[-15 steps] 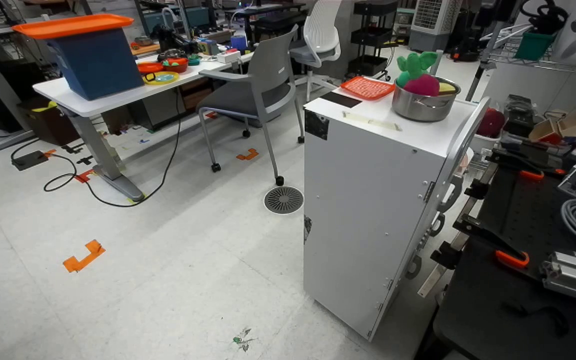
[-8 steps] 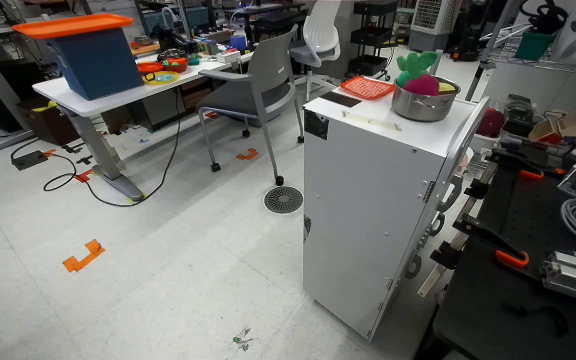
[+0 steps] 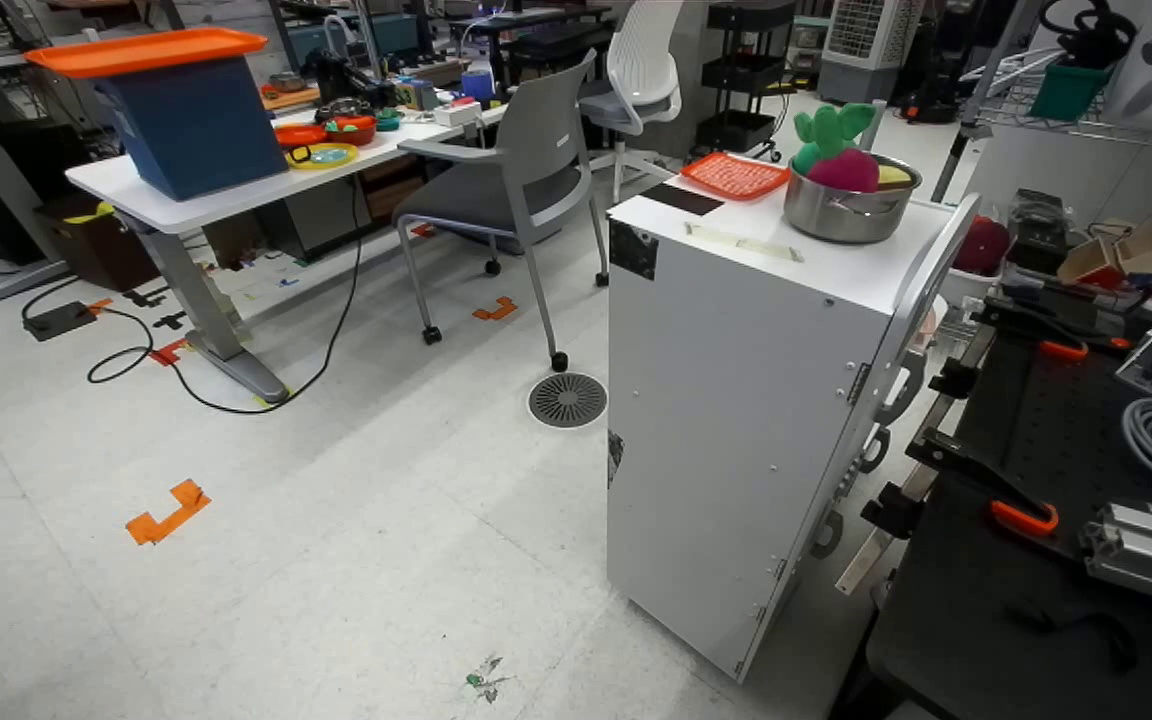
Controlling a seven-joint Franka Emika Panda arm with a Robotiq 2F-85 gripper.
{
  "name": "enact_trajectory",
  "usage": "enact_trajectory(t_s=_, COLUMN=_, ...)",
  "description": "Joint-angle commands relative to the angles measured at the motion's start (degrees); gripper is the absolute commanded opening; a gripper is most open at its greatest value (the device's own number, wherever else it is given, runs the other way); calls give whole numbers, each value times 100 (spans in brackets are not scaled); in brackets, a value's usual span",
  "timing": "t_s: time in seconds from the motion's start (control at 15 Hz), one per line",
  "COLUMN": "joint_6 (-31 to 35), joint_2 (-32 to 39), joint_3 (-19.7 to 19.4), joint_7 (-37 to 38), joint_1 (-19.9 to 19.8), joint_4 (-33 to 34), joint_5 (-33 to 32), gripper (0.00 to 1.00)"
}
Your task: Take the beetroot plush out of the pot and put it in the sink
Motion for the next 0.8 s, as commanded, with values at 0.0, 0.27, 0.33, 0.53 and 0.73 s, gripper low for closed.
enact_trajectory(t_s=0.0, joint_6=55, joint_2=63, joint_3=15, joint_7=98, joint_1=-65, joint_4=-27, joint_5=-140, gripper=100)
enact_trajectory(t_s=0.27, joint_6=81, joint_2=284, joint_3=60, joint_7=361, joint_1=-117, joint_4=135, joint_5=-366, gripper=100)
enact_trajectory(t_s=0.33, joint_6=135, joint_2=334, joint_3=78, joint_7=446, joint_1=-122, joint_4=174, joint_5=-489, gripper=100)
enact_trajectory(t_s=0.53, joint_6=312, joint_2=534, joint_3=116, joint_7=667, joint_1=-112, joint_4=337, joint_5=-790, gripper=100)
enact_trajectory(t_s=0.73, joint_6=489, joint_2=756, joint_3=147, joint_7=822, joint_1=-77, joint_4=496, joint_5=-931, gripper=100)
